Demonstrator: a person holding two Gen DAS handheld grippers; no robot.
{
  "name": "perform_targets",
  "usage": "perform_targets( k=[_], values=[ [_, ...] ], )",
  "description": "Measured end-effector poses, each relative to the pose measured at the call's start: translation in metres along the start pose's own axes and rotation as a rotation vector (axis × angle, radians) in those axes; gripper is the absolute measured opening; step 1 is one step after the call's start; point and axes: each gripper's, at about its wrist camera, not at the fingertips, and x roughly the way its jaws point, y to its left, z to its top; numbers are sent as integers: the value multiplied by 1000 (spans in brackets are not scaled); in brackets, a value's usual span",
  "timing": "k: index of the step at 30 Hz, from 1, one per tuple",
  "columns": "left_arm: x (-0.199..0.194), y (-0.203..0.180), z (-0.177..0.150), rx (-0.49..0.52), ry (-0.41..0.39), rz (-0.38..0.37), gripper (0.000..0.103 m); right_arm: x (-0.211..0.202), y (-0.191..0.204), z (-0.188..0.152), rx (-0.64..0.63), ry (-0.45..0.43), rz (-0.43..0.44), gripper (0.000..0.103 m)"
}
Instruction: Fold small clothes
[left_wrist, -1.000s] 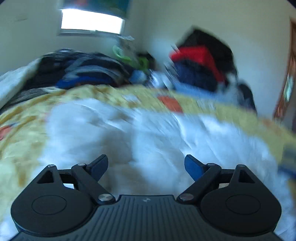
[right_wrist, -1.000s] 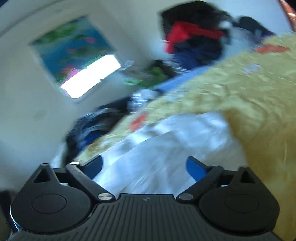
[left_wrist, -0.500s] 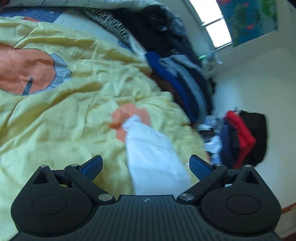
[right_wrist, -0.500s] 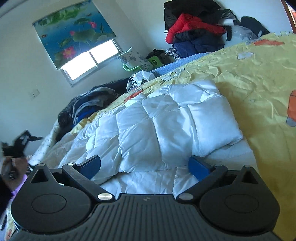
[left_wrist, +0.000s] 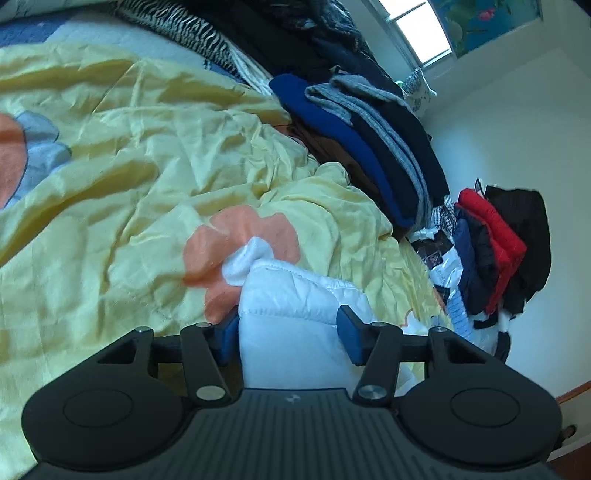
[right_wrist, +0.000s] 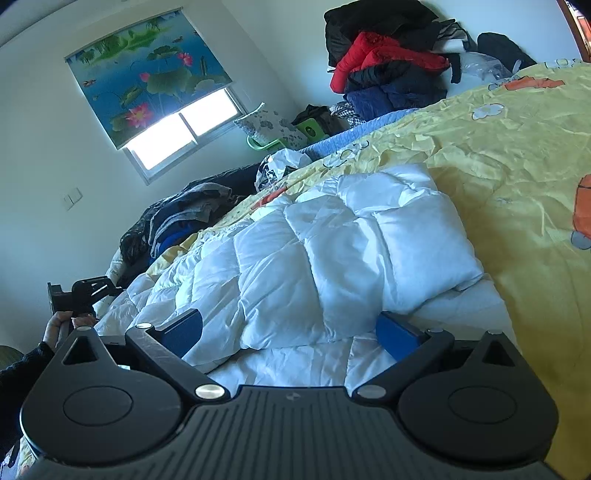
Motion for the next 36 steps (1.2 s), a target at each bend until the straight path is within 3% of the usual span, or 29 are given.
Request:
perform_targets(
  k=[7,13,26,30,33,36],
  values=[
    [-5,-1,-2,12,-15,24,18,-2,-1,-1,12,-9,4,100],
    [-23,-14,-2,41,-59,34,10,-2,-3,0,24,-13,5,100],
    [-98,-60,11,149,-184,-6,9,-1,-4,0,26,-13,4,99],
    [-129,-84,4,193,-242,-65,8,-1,-4,0,25,-13,5,99],
    [-159,-120,-19,316,-282,-125,8,-1,-3,0,25,-12,5,100],
    [-191,-158,-74,515,-302,-234,8,-1,-4,0,28,-8,7,101]
  ],
)
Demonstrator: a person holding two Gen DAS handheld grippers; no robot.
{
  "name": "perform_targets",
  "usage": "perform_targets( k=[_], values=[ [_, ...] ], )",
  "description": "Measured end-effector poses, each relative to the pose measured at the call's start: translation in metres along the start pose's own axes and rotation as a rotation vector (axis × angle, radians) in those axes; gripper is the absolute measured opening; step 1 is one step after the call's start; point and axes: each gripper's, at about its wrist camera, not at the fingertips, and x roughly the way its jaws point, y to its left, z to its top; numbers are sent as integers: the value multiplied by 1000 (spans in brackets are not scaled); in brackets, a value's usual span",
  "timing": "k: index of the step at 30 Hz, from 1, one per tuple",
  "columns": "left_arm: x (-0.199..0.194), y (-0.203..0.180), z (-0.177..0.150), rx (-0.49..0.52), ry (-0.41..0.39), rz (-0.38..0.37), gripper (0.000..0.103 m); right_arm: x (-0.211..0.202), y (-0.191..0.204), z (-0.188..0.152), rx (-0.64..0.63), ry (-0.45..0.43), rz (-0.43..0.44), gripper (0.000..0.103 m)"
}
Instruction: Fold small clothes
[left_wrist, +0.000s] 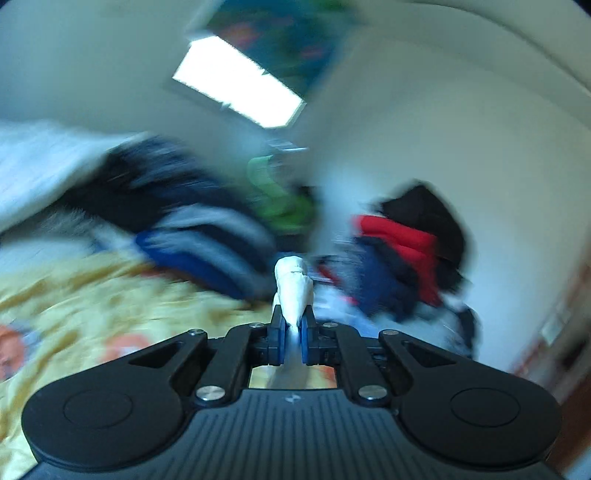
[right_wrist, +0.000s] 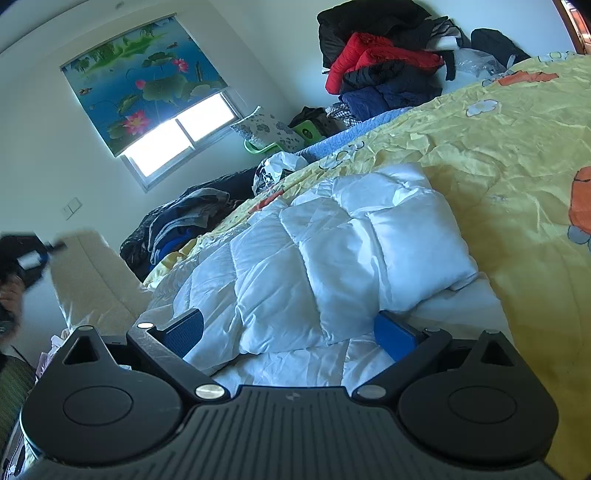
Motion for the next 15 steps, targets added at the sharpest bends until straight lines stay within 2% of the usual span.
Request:
perform_targets(
  k=[3,6,7,9,11,13,15],
  values=[
    [-26,-65,-55,224,9,-115,8,1,-3,1,20,9,12,102],
    [-32,-106,-125,351,111,-210,8,2,-7,3,42,18,33,103],
    [-28,-113,-144,361,157,-226,8,2,-9,3,51,19,41,103],
    [-15,-119,-181,309,271,-233,8,1,-11,3,62,18,53,103],
    [-6,-122,-209,293,357,-221,8,0,-12,3,74,15,67,103],
    [0,-123,-229,307,466,-244,9,-1,-14,3,82,10,78,103],
    [-5,-123,-239,334,473,-224,13,-1,-15,4,84,8,82,103]
  ],
)
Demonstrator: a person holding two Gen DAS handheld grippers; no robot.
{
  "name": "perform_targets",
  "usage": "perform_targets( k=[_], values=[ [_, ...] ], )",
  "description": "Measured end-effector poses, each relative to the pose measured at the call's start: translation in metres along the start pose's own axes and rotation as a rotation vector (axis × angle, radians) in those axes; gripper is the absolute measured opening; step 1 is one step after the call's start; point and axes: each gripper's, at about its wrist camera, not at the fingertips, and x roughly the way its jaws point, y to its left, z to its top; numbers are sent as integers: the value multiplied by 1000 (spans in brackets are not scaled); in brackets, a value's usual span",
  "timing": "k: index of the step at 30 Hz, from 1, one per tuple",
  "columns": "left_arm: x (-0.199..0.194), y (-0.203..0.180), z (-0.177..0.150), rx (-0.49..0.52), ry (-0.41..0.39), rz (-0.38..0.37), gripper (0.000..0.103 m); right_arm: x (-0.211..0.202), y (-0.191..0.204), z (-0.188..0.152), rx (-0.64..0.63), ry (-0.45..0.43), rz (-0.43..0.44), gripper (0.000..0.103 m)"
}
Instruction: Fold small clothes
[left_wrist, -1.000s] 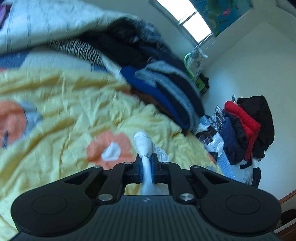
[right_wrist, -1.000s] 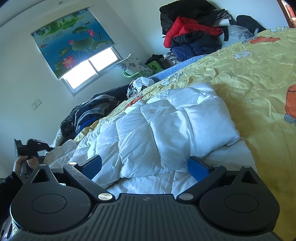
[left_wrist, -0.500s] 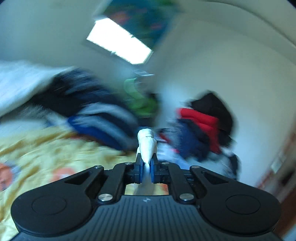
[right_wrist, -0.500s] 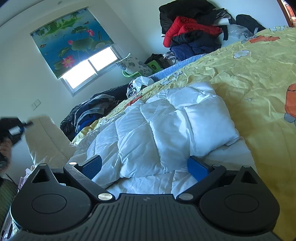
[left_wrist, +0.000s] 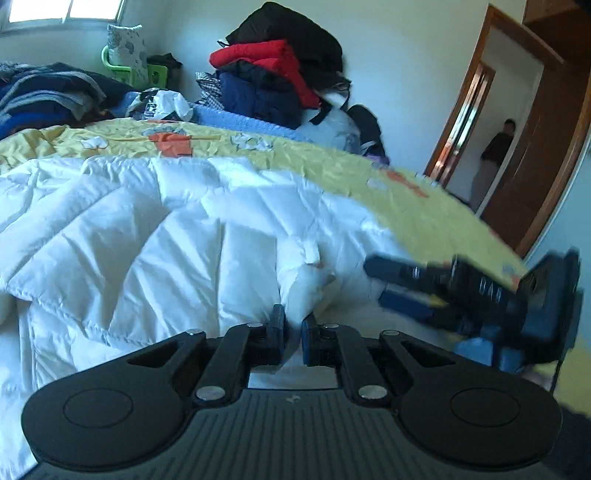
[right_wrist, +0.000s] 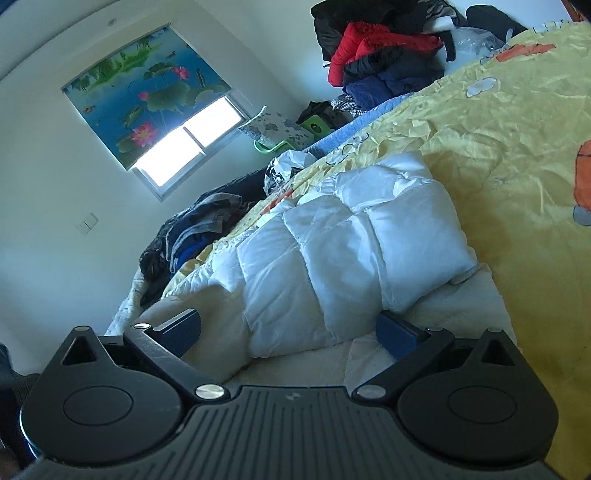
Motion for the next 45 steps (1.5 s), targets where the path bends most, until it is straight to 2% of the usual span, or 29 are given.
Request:
perform_targets(
  k=[2,3,4,6,9,11,13,15,17,18,20,24,25,28,30,33,36,37,38,39,41,45],
  values=[
    [-8,0,-3,-14,-2,-23,35,0,1,0,-5,3,-2,103],
    [-13,3,-4,-34,-6,-40,62,0,1,0,-6,5,-2,103],
    [-22,1,-5,-52,-28,-52,84,0,0,0,-7,7,-2,103],
    [-44,1,-11,-79,-102,-45,93,1,1,1,-14,16,-5,103],
    [-74,3,-18,-103,-145,-45,93,5,9,3,-53,65,-43,102],
    [-94,12,-27,-155,-173,-40,93,3,22,4,-64,103,-80,103],
    [-106,24,-33,-222,-181,-29,93,-2,30,3,2,124,-15,103],
    [-115,36,-41,-286,-177,-13,93,2,36,1,108,195,85,102],
    [-117,52,-47,-352,-165,16,93,15,43,-4,181,295,96,103],
    [-117,59,-50,-378,-159,35,93,20,46,-6,211,317,88,103],
    [-121,71,-54,-415,-146,61,93,25,51,-6,255,320,99,103],
    [-128,83,-58,-431,-164,89,93,27,57,-6,413,341,211,91],
    [-129,84,-58,-428,-165,91,93,28,61,-8,424,353,232,90],
    [-126,85,-59,-420,-151,96,93,33,73,-9,399,363,212,87],
    [-125,84,-60,-418,-140,97,93,35,76,-7,388,347,197,69],
    [-125,79,-62,-396,-139,96,93,43,72,-8,398,347,150,59],
    [-127,75,-61,-359,-150,111,93,50,70,-11,402,350,144,44],
    [-127,74,-60,-345,-156,113,93,52,70,-11,396,350,141,43],
    [-126,73,-58,-327,-162,123,93,53,72,-11,385,348,133,34],
    [-123,74,-56,-313,-168,134,93,54,74,-10,372,346,123,18],
    [-119,73,-50,-272,-182,161,93,54,80,-7,345,331,132,18],
    [-103,74,-34,-211,-194,190,93,52,98,12,318,304,205,18]
  ],
)
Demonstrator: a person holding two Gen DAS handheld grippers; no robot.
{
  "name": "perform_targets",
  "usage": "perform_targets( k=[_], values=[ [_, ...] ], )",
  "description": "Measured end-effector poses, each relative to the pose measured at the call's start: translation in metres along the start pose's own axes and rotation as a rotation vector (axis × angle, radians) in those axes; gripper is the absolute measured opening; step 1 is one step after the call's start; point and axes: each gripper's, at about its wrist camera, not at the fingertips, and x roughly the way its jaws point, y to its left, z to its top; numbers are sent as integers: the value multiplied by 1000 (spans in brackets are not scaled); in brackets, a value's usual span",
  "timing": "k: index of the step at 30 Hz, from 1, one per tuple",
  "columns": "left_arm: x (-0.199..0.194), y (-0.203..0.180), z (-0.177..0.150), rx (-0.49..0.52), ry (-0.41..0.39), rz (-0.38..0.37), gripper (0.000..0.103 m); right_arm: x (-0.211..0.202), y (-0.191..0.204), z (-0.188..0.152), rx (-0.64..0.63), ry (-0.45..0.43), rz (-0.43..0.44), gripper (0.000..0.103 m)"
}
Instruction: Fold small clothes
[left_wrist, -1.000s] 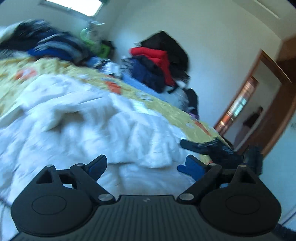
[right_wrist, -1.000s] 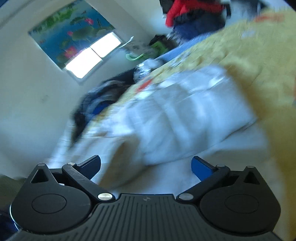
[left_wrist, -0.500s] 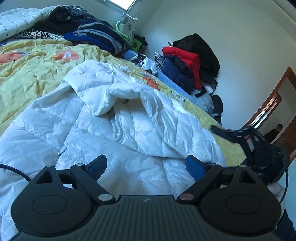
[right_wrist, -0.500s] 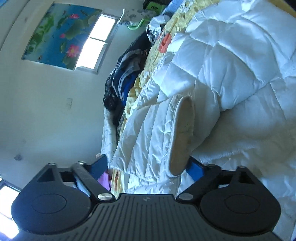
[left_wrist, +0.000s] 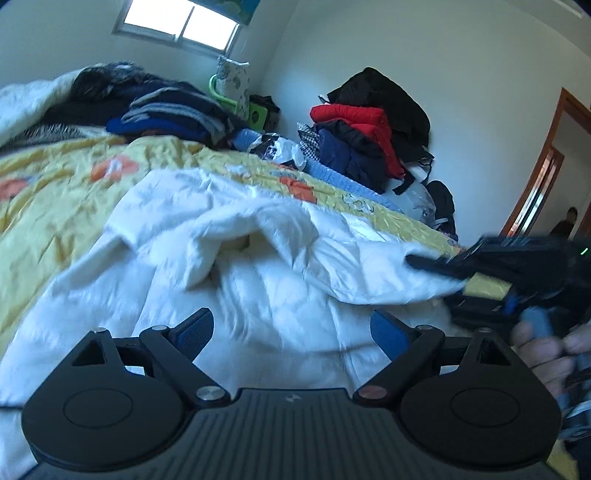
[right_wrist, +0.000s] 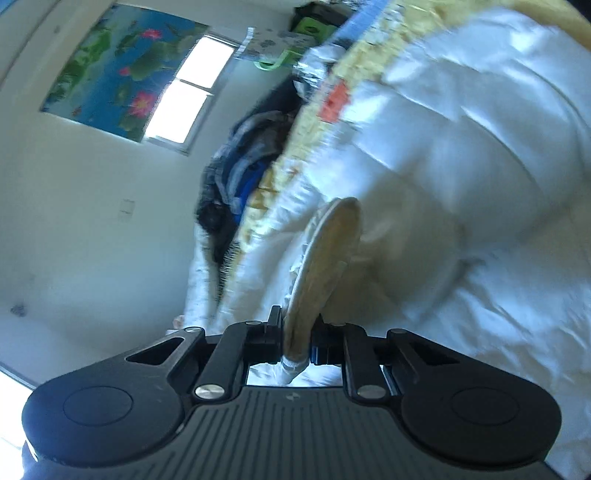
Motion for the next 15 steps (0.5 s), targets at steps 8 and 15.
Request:
perform_targets(
  k=[8,15],
  values=[
    [72,-6,41,155,13,133,93,-14,59,45,-147,-39,62,18],
    [77,-2,47,179,-60,207,93,-62,66,75,-225,-133,84,12]
  ],
)
